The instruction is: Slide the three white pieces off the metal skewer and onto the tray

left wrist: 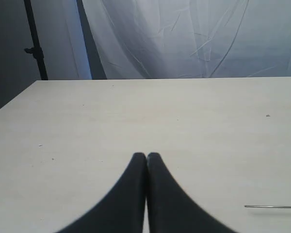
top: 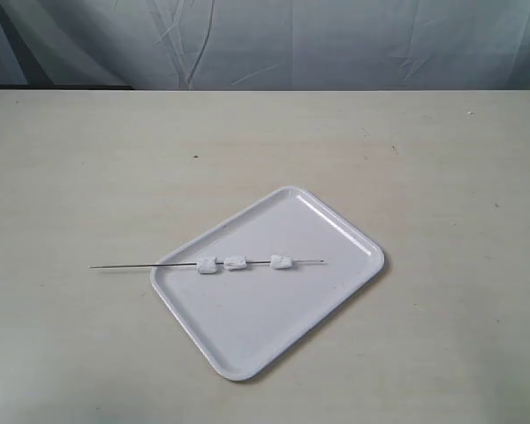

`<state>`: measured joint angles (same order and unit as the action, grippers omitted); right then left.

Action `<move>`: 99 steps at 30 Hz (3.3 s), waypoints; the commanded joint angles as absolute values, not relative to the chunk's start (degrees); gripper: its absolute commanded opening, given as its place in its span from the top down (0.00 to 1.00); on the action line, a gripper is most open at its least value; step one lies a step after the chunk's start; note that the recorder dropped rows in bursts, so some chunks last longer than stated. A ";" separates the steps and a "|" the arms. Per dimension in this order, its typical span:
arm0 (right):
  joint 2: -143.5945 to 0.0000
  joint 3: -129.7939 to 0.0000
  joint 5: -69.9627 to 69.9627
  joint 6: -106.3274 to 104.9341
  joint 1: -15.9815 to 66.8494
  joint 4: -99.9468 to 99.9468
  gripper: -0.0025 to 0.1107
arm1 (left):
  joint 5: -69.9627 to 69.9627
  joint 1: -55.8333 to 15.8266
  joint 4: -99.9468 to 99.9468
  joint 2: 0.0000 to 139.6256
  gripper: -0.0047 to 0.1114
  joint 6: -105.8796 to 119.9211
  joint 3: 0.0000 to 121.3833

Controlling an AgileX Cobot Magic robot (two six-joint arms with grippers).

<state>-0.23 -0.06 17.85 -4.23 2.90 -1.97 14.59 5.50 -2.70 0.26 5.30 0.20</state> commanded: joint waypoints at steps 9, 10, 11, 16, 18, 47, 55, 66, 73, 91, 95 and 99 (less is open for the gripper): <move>0.00 0.00 17.46 -4.34 2.73 -1.84 0.98 | 13.71 3.82 -2.20 0.00 0.96 5.15 0.00; 0.00 0.00 17.46 -4.34 2.73 -1.84 0.98 | 13.71 3.82 -2.20 0.00 0.96 5.15 0.00; 0.00 0.00 17.46 -4.34 2.73 -1.84 0.98 | 13.71 3.82 -2.20 0.00 0.96 5.15 0.00; 0.00 0.00 17.46 -4.34 2.73 -1.84 0.98 | 13.71 3.82 -2.20 0.00 0.96 5.15 0.00; 0.00 0.00 17.46 -4.34 2.73 -1.84 0.98 | 13.71 3.82 -2.20 0.00 0.96 5.15 0.00; 0.00 0.00 17.20 -4.34 2.73 -1.84 0.98 | 11.88 3.82 1.11 0.00 0.96 5.15 0.00; 0.00 0.00 -10.90 -4.34 2.73 -1.84 0.98 | -10.58 3.82 1.11 0.00 0.96 5.15 0.00; 0.00 0.00 -28.60 -4.34 2.73 -2.05 0.98 | -26.96 3.82 2.40 0.00 0.96 5.15 0.00; 0.00 0.00 -29.30 -4.34 2.73 -2.05 0.98 | -28.39 3.82 2.40 0.00 0.96 5.15 0.00; 0.00 0.00 -34.46 7.50 2.73 -5.01 0.98 | -42.60 3.82 16.39 0.00 0.96 -26.91 0.00; 0.00 -2.50 -36.58 12.65 2.73 -5.01 0.98 | -42.51 3.82 19.98 0.00 0.96 -27.10 1.97; -0.51 -15.63 -15.33 15.63 2.73 -4.33 0.98 | -38.15 3.82 31.76 0.41 0.90 -26.99 7.26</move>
